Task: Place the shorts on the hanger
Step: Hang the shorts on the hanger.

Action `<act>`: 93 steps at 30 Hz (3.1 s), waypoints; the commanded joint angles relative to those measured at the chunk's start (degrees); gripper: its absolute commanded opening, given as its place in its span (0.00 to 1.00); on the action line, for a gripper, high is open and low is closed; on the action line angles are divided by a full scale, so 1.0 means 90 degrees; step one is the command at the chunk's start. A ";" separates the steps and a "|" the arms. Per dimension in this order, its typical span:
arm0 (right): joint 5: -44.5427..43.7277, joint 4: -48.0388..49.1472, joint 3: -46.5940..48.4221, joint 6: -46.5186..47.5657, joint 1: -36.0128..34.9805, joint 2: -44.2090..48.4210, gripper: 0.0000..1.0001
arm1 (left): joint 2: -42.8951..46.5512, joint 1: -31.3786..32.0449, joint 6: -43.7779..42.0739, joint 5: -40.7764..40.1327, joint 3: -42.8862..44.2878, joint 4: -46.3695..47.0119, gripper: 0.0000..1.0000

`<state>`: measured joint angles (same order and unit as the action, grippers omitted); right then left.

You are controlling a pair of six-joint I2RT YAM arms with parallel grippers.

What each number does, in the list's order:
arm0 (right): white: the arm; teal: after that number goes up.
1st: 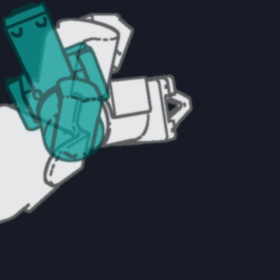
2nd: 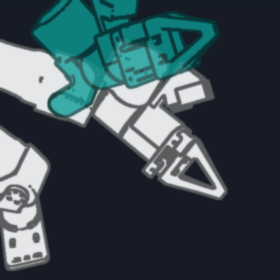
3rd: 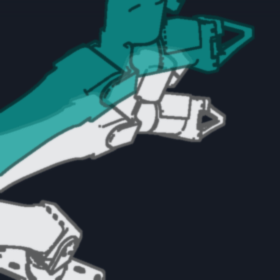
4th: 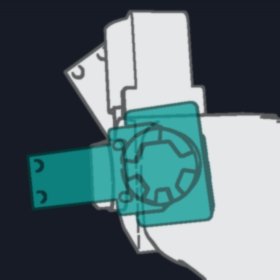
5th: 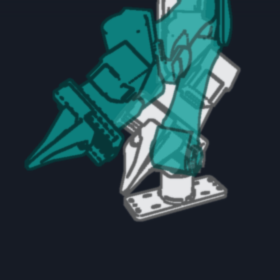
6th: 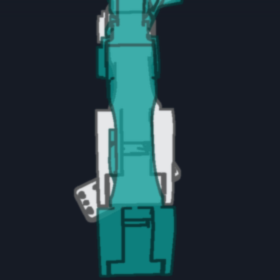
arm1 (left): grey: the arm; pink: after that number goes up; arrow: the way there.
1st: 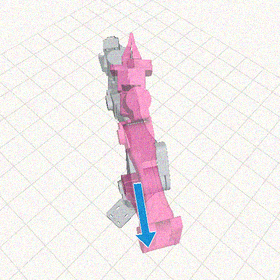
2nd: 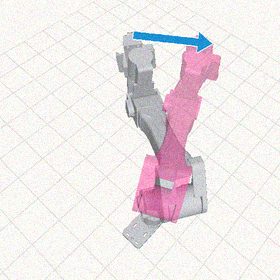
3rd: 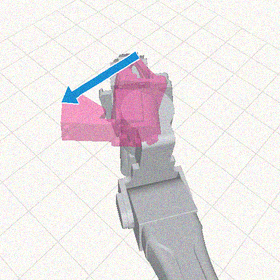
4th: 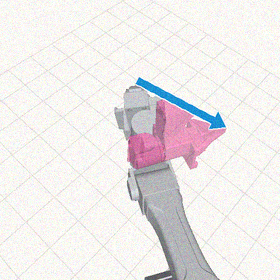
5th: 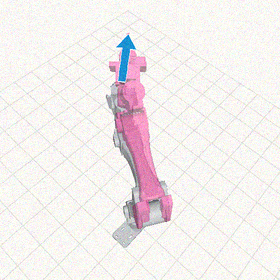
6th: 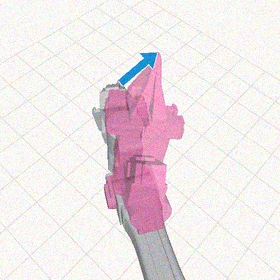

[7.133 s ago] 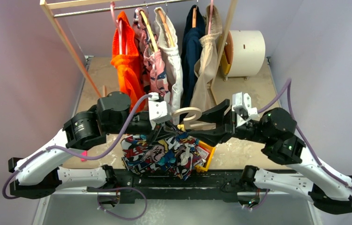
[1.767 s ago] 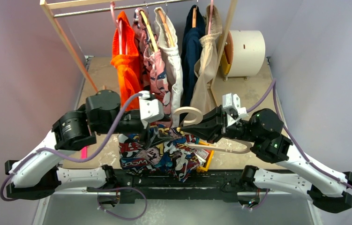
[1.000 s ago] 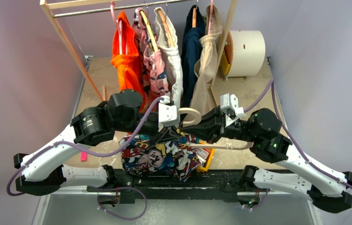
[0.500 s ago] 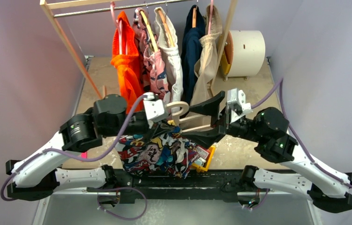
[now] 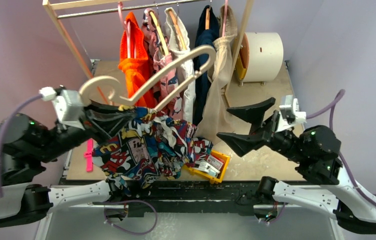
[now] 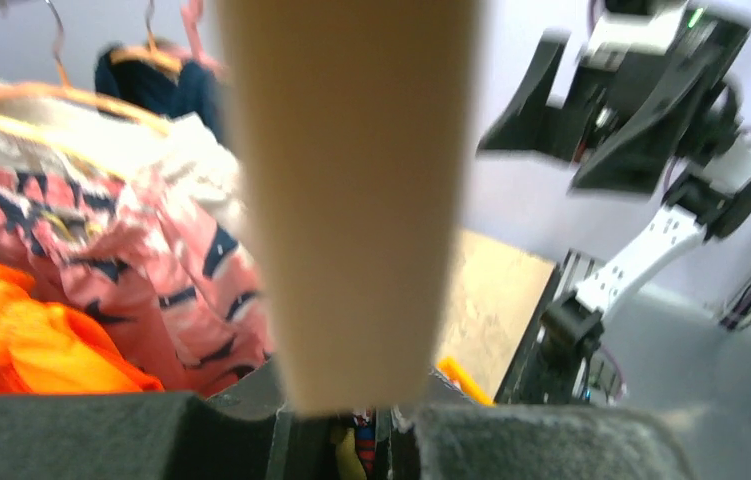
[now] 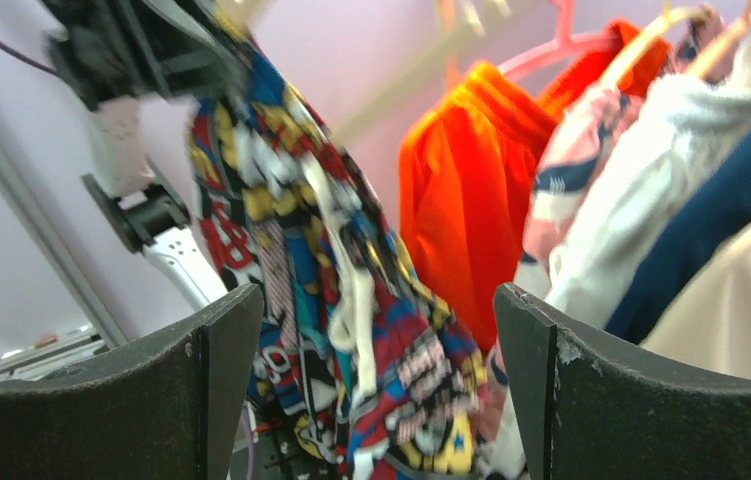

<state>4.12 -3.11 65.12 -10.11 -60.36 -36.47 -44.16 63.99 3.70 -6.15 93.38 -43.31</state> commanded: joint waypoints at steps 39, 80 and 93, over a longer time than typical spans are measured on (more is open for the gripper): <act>0.0938 -0.0497 -0.1930 -0.3747 0.0115 -0.0966 0.79 | 0.0146 -0.0010 0.0147 0.1684 -0.0029 0.0143 0.00; -0.2439 -0.1841 -0.0534 -0.2984 0.0114 -0.0949 0.00 | 0.0143 -0.0015 0.0378 0.0792 -0.0171 -0.0406 0.00; -0.3188 -0.2671 0.0451 -0.2856 0.0172 -0.1805 0.00 | 0.0797 -0.0015 0.0871 0.0674 -0.0915 -0.0859 0.00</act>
<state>-20.36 -24.38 65.91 -36.14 -59.48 -52.93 -39.31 63.99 9.41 0.99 85.60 -52.69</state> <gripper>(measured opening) 0.012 0.126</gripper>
